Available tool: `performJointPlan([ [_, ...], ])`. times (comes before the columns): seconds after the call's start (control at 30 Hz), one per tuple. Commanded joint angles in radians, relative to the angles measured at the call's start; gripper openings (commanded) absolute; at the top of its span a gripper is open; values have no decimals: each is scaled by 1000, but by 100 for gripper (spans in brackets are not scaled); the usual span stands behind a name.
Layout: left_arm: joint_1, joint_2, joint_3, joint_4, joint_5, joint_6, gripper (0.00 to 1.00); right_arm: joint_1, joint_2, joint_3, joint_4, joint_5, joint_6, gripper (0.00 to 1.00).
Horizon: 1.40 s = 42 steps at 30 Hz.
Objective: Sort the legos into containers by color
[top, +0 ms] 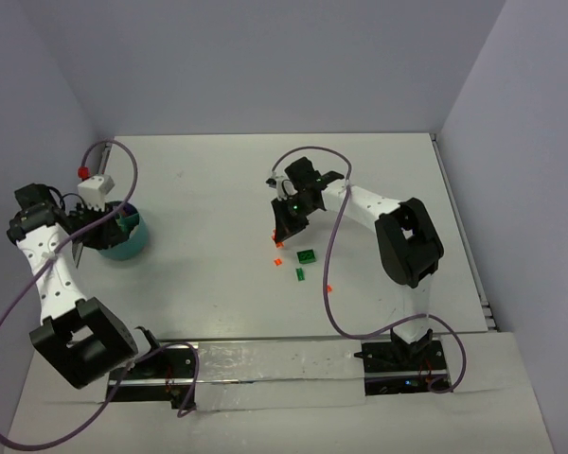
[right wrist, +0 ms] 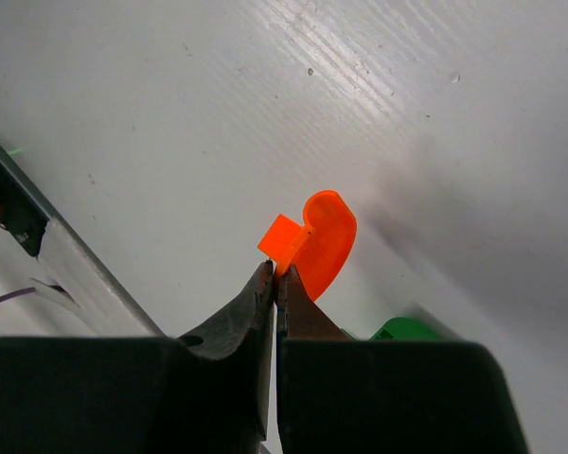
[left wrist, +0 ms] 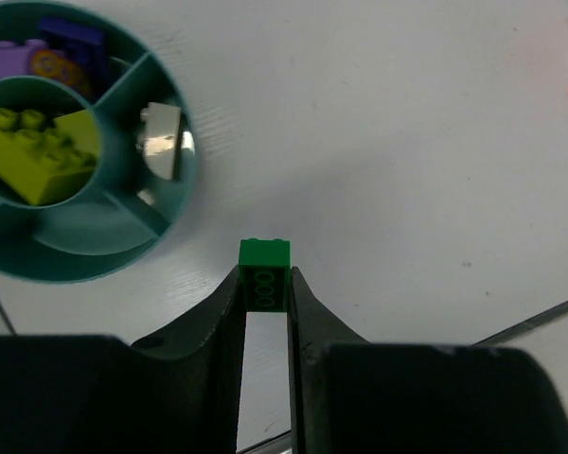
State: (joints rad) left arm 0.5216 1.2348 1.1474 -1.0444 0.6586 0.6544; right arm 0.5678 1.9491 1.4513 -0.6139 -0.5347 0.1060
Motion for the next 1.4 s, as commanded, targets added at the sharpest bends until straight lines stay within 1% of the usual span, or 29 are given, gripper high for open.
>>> performJointPlan([
  [0.0,95,51,85,-59,39,76,0,1,-27,20,18,15,-23,0],
  [0.13,185,94,107,-64,68,74,0,4,-46,16,35,17,-31,0],
  [0.23,268,120,127,-114,146,138,0,4,-68,23,42,-13,-64,0],
  [0.33,348,113,115,-109,209,153,0,4,-95,21,56,-18,-90,0],
  [0.6,370,71,79,-77,207,219,0,3,-150,40,46,24,-175,0],
  [0.73,379,67,60,-95,229,273,0,1,-192,20,48,36,-239,0],
  [0.93,380,63,44,-64,281,262,0,-31,-220,31,28,38,-364,0],
  [1.03,380,15,0,-96,314,357,0,-34,-232,31,20,31,-411,0],
  [1.13,380,-25,-40,-30,291,312,0,-31,-221,58,-10,29,-424,0],
  [1.17,379,-21,-41,-40,280,329,0,-33,-218,68,-19,22,-434,0],
  [1.23,379,13,-3,-132,258,438,0,-34,-225,74,-23,19,-447,0],
  [1.37,380,133,112,-246,221,455,1,-34,-216,84,-21,15,-464,0],
])
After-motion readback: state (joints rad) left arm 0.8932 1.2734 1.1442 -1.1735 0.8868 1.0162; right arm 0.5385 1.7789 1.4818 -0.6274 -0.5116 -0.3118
